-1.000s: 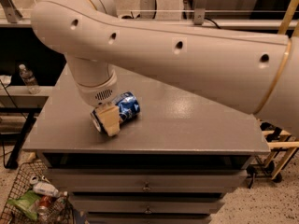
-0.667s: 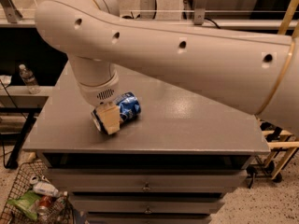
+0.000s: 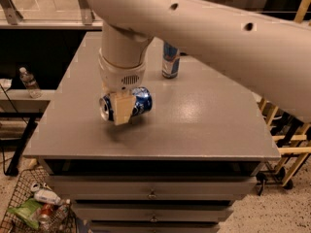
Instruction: Place pepsi can upright
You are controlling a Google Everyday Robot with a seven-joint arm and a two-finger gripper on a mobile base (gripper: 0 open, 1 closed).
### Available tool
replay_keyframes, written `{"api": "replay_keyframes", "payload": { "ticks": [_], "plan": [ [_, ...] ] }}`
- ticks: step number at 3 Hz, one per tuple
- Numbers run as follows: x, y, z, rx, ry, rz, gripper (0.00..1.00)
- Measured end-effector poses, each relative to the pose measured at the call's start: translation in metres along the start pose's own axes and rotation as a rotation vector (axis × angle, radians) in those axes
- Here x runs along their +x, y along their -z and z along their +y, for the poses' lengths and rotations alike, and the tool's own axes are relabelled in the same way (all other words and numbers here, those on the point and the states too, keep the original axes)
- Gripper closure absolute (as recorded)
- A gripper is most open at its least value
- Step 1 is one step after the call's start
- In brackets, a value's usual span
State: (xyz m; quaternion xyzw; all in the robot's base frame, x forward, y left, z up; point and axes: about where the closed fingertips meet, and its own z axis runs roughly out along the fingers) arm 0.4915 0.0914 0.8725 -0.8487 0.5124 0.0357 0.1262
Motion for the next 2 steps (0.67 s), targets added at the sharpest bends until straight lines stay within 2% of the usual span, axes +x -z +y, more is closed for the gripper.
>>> {"api": "replay_keyframes", "payload": {
  "ticks": [1, 2],
  "plan": [
    [0.007, 0.024, -0.008, 0.069, -0.072, -0.186, 1.00],
    [0.006, 0.031, -0.019, 0.107, -0.129, -0.395, 1.00]
  ]
}}
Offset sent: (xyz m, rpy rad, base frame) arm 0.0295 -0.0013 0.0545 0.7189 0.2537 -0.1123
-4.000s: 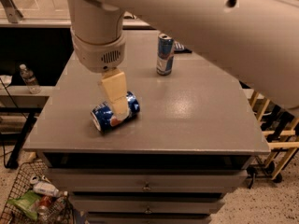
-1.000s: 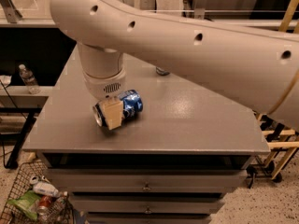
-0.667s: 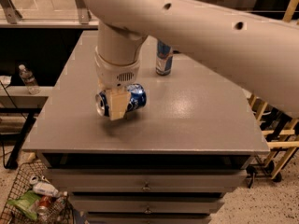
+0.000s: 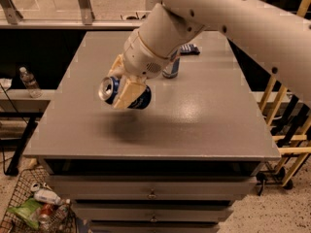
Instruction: Place pepsi can upright
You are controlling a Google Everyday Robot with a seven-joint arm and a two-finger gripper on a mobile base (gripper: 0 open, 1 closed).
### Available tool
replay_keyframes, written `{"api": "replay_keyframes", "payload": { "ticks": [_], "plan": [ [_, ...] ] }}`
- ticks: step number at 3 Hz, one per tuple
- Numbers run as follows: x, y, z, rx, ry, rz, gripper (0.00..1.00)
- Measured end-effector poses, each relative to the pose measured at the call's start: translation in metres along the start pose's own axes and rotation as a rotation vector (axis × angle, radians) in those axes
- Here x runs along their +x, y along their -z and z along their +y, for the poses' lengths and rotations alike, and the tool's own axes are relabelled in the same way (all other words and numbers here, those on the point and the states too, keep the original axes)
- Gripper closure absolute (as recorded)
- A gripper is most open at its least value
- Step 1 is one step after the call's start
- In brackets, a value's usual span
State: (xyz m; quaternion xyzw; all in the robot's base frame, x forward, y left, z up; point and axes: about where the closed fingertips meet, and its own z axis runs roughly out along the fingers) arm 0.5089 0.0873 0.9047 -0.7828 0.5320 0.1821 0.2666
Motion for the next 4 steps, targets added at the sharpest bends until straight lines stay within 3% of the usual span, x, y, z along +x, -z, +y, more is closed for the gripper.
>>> {"api": "replay_keyframes", "payload": {
  "ticks": [2, 3, 4],
  "plan": [
    [-0.007, 0.000, -0.018, 0.012, -0.124, -0.441, 1.00],
    [-0.001, 0.005, -0.020, 0.017, -0.197, -0.592, 1.00],
    [0.006, 0.004, -0.018, 0.007, -0.263, -0.694, 1.00]
  ]
}}
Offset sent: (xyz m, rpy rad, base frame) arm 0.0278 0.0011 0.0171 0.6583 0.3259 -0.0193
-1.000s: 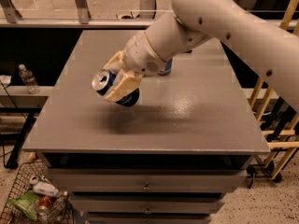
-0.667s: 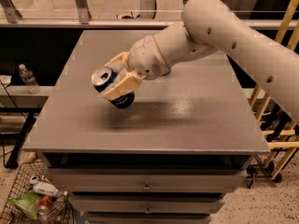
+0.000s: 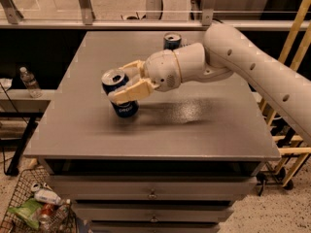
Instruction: Place pepsi can upright
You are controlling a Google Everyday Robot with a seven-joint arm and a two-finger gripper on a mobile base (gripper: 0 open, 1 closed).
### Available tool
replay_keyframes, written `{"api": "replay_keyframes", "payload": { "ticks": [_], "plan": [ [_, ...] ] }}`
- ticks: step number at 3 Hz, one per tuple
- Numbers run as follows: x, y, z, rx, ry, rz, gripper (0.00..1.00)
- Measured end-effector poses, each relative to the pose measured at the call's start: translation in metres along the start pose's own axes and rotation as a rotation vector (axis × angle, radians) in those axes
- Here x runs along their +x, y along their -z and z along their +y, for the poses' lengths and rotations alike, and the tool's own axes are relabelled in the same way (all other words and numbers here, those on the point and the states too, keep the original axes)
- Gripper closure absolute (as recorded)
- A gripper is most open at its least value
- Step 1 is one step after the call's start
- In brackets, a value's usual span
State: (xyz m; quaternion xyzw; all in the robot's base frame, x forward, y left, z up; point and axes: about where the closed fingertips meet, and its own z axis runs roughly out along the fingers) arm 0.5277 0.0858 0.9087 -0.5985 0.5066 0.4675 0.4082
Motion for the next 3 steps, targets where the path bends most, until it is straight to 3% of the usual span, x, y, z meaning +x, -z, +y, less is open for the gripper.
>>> {"api": "replay_keyframes", "payload": {
  "ticks": [2, 3],
  "plan": [
    [0.0156, -0.0027, 0.0012, 0.003, -0.097, -0.140, 1.00],
    [0.0143, -0.0049, 0.0019, -0.001, -0.095, -0.139, 0.81]
  ]
}}
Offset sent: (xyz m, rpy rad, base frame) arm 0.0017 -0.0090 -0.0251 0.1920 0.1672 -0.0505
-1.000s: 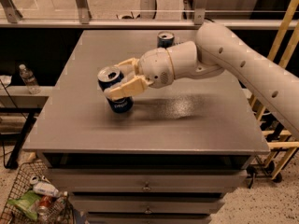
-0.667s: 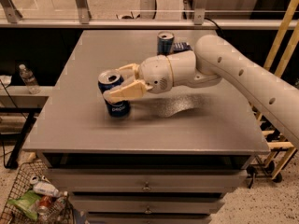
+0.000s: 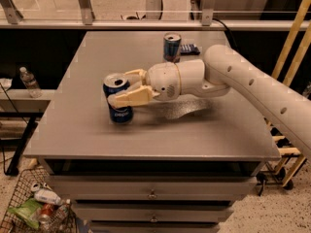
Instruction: Place pepsi can upright
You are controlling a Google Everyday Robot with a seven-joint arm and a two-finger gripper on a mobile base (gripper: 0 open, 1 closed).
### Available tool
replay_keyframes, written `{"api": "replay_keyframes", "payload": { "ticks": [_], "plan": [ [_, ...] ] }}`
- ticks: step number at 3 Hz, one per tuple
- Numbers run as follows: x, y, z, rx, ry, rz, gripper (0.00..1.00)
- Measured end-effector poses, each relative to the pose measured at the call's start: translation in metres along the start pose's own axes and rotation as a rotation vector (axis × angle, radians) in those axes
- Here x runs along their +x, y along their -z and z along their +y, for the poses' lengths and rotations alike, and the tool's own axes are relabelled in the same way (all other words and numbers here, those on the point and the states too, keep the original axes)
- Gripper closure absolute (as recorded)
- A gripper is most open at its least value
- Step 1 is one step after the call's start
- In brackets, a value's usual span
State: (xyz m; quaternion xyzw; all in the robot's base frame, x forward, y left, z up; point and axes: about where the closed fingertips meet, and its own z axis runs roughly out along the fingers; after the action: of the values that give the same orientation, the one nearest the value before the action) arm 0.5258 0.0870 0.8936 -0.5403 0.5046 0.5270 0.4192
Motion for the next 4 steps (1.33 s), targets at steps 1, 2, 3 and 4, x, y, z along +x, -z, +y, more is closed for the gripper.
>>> {"api": "replay_keyframes", "payload": {
  "ticks": [1, 2, 3, 4],
  "plan": [
    [-0.0006, -0.0023, 0.0008, -0.004, 0.001, 0.000, 0.59],
    [-0.0012, -0.0047, 0.0017, -0.009, 0.002, 0.000, 0.35],
    [-0.0019, -0.0070, 0.0025, -0.014, 0.003, 0.001, 0.12],
    [-0.0024, -0.0091, 0.0033, -0.018, 0.004, 0.001, 0.00]
  ]
}}
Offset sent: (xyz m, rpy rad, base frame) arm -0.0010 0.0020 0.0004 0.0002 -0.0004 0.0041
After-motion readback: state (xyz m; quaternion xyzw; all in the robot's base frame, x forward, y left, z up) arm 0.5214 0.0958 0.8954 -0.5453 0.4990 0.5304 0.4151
